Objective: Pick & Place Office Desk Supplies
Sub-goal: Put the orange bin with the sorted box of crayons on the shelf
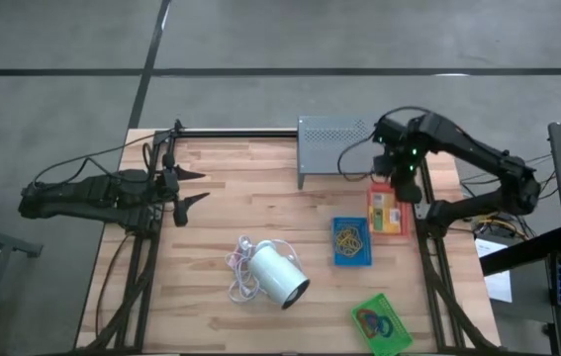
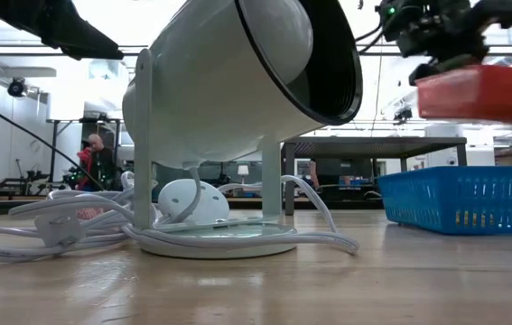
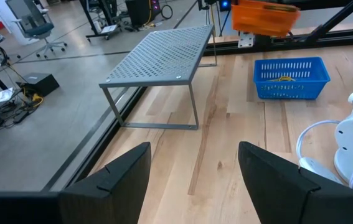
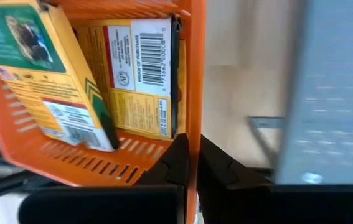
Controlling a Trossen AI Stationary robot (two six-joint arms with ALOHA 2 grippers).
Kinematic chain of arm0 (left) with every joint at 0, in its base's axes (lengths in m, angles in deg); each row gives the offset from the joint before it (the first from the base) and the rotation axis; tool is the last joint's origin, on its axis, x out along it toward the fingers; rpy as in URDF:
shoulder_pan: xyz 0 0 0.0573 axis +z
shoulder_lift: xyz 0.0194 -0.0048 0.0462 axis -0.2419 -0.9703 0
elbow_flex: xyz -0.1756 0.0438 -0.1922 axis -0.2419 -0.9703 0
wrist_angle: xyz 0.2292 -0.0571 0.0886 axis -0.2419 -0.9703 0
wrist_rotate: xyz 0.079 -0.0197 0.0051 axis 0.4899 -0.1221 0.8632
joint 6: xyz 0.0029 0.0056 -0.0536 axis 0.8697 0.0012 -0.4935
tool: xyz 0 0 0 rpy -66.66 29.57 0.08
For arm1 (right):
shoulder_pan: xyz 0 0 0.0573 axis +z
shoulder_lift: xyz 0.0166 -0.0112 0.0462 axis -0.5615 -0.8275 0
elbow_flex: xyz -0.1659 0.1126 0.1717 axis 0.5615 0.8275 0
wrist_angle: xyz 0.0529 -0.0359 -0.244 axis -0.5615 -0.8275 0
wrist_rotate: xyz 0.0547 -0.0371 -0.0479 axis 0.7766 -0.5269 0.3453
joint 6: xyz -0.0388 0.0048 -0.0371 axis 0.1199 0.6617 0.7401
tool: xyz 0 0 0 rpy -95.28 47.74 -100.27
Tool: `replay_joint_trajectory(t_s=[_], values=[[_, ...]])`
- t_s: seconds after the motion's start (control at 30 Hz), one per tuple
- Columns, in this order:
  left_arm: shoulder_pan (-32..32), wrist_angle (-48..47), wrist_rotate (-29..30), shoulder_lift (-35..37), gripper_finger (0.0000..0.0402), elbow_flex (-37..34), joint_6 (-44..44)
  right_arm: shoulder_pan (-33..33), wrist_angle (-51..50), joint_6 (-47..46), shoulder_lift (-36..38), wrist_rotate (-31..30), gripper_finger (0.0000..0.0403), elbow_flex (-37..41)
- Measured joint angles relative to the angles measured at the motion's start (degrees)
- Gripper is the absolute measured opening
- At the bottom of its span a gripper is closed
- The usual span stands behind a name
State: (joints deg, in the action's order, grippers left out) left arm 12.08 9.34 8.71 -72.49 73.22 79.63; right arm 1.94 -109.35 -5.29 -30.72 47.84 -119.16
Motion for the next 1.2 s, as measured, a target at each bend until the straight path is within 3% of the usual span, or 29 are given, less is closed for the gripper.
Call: replay_joint_trajectory(t_s=[0.33, 0.53, 0.83, 1.2], values=[[0.0, 0.0, 0.0, 0.0, 0.0244, 0.0, 0.0, -10.4, 0.0, 1.7, -4.7, -7.4, 0.0008, -8.6], [0.0, 0.0, 0.0, 0.0, 0.0244, 0.0, 0.0, -15.2, 0.1, 10.7, -7.8, -8.2, 0.0008, -10.5], [0.0, 0.0, 0.0, 0.0, 0.0244, 0.0, 0.0, -21.5, 0.0, 16.7, -16.6, -2.0, 0.0008, -16.7], [0.0, 0.0, 0.0, 0.0, 0.0244, 0.0, 0.0, -24.1, 0.1, 18.3, -25.5, -2.2, 0.0008, -27.2]])
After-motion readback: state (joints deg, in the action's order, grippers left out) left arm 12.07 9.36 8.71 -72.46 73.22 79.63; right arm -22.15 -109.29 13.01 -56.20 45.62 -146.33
